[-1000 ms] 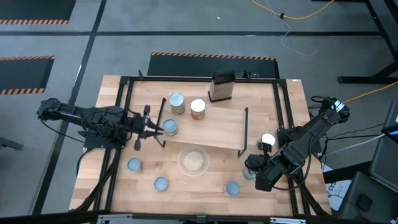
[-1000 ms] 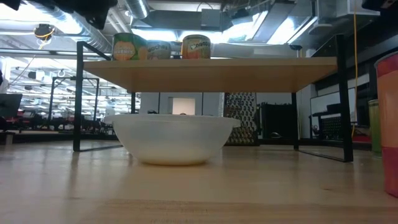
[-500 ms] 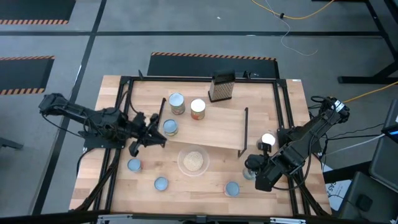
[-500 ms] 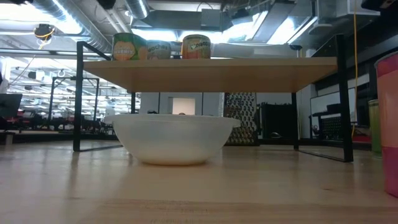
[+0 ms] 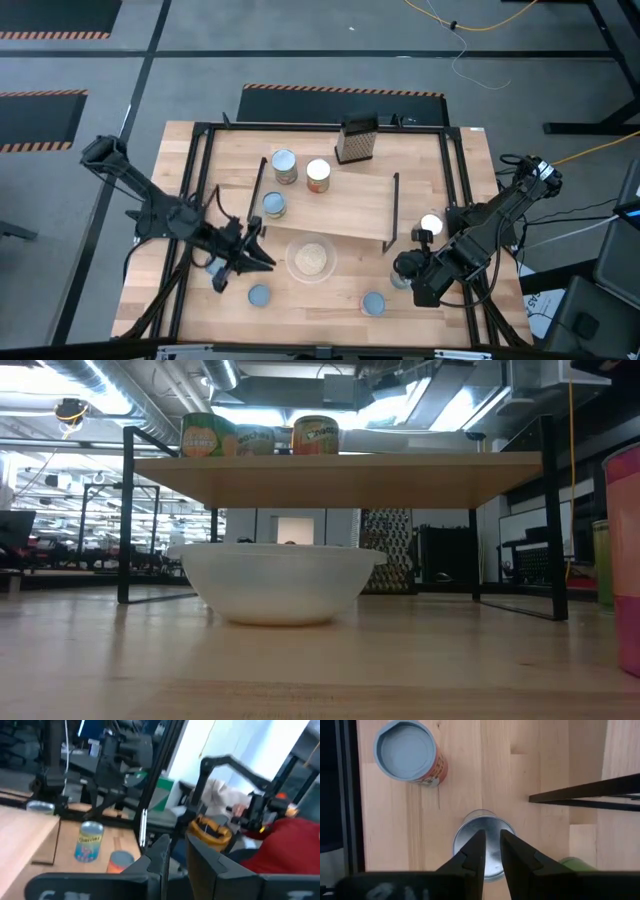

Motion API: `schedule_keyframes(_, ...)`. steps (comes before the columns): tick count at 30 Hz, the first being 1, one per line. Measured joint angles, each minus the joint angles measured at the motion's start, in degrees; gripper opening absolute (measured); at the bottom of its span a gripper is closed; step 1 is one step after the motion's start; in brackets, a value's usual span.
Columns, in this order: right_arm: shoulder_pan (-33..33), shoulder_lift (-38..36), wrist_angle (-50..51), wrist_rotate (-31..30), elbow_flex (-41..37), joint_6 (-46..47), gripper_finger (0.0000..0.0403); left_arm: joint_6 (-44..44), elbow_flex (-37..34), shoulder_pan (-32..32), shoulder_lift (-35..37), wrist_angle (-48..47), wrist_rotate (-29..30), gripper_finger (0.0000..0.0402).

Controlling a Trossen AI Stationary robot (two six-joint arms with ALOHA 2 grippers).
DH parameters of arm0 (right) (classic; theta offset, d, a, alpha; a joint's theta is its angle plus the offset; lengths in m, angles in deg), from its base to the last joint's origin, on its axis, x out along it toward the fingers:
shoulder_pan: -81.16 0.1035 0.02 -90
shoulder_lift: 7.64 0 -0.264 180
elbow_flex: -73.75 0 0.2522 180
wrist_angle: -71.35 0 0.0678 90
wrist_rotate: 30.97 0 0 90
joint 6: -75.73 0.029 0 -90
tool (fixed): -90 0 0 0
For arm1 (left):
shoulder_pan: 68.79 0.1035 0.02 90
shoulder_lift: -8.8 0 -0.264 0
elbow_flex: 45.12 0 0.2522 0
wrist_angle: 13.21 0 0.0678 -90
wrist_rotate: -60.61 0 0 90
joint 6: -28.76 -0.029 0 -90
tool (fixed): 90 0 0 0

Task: Pick and place cans onto a shelf
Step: Put the small canned pineapples on the shelf

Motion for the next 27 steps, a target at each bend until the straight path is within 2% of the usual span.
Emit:
schedule_keyframes(5,0.0,0.0,-0.1,0.1,0.0,1.8,0.0062,5.2,11.0,-4.5,-4.3,-17.1,6.4,0.0055)
schedule_keyframes(12,0.0,0.0,-0.1,0.1,0.0,1.4,0.0062,17.7,24.2,-8.4,-12.8,-34.1,7.2,0.0055)
schedule_keyframes(18,0.0,0.0,-0.1,0.1,0.0,-0.7,0.0062,31.1,29.4,-10.0,-18.1,-41.2,2.4,0.0055)
schedule_keyframes(24,0.0,0.0,-0.1,0.2,0.0,-0.2,0.0062,43.6,29.8,-10.7,-21.1,-45.7,-4.9,0.0055)
schedule_keyframes(27,0.0,0.0,-0.8,0.2,0.0,0.0,0.0062,47.2,29.8,-10.6,-22.1,-51.0,-9.6,0.0055)
